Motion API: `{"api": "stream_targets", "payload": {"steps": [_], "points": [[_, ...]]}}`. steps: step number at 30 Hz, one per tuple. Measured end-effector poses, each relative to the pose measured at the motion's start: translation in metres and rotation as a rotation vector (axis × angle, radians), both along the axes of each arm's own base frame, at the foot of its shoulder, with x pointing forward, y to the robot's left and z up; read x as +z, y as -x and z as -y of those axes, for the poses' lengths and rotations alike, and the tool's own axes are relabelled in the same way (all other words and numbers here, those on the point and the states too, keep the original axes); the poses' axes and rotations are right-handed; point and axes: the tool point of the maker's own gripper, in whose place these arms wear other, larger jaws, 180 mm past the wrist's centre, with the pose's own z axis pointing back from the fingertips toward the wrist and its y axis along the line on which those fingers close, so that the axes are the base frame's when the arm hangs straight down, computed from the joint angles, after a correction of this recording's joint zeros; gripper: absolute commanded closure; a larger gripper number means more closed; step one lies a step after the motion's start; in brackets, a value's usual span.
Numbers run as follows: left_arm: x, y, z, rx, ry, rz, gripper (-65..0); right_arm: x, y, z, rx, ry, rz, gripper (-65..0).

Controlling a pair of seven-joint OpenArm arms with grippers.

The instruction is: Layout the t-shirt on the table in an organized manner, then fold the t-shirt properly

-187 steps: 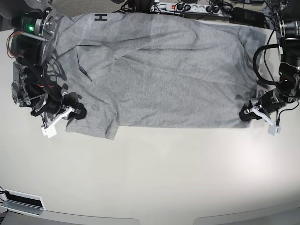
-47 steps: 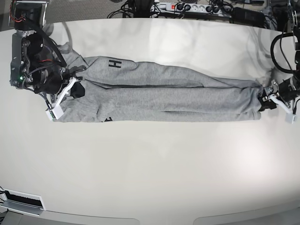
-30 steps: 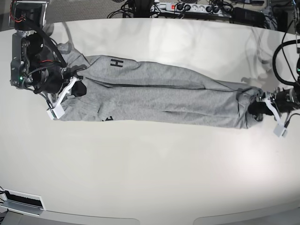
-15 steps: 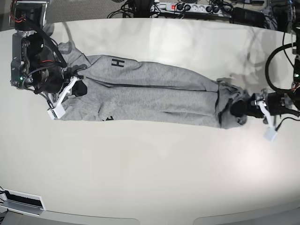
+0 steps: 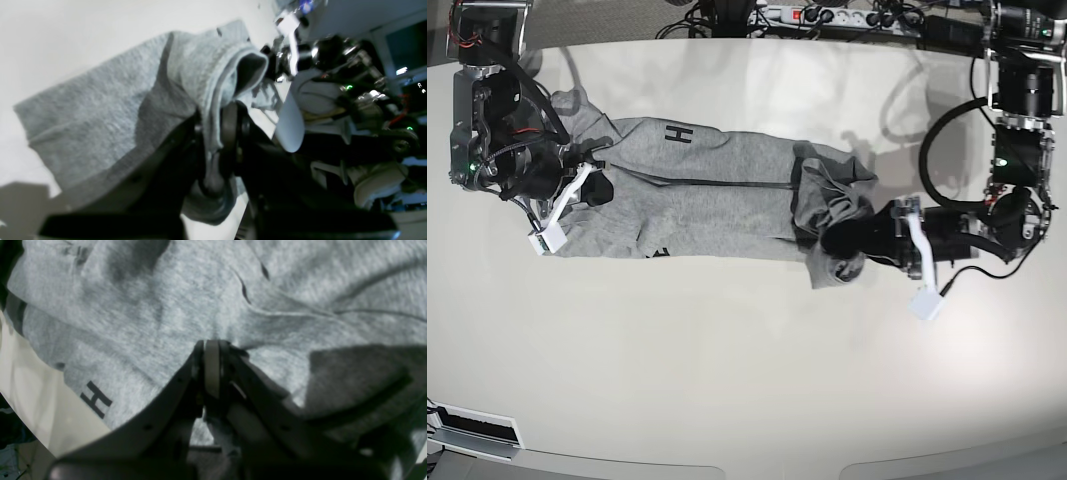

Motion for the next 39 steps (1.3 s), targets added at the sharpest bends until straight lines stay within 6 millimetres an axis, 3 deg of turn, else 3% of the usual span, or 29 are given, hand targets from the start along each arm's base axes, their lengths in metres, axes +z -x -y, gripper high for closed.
{"api": "stream_targets", "payload": {"steps": [5,6,9,11,14,15,18,23,27,32,39], "points": [[0.001,-0.005,0.018,0.018,0.044,0.015,0.0,0.000,0.000,0.000,0.002,0.001,-0.003,0.0],[0.002,-0.004,0.022,0.017,0.056,0.015,-3.9,0.000,0.001,0.000,0.002,0.001,-0.003,0.0],[0.014,-0.003,0.036,0.009,0.144,0.010,-30.2,0.000,0.001,0.000,0.002,0.000,-0.006,0.0],[0.028,-0.002,0.042,0.000,0.225,0.009,-35.6,0.000,0.001,-0.001,0.002,-0.002,-0.005,0.0],[0.024,-0.001,0.041,-0.031,0.183,0.005,-34.6,0.000,0.001,-0.001,0.002,-0.004,-0.008,0.0],[0.025,-0.002,0.041,-0.029,0.185,0.009,-29.7,0.000,0.001,-0.001,0.002,-0.003,-0.007,0.0],[0.028,-0.005,0.039,-0.029,0.181,0.020,0.0,0.000,0.001,-0.001,0.002,-0.004,-0.007,0.0],[0.028,-0.009,0.033,-0.020,0.159,0.031,0.0,0.009,-0.011,-0.002,0.029,-0.006,-0.030,0.0],[0.012,-0.008,0.021,-0.025,0.052,0.024,0.0,0.029,-0.026,-0.005,0.055,-0.055,-0.044,0.0],[0.004,-0.010,-0.016,-0.002,-0.068,0.027,0.0,0.087,-0.067,0.026,0.028,-0.146,0.061,0.0],[0.009,-0.015,-0.063,0.044,-0.166,0.047,0.0,0.125,-0.062,0.064,-0.095,-0.318,0.118,0.0]]}}
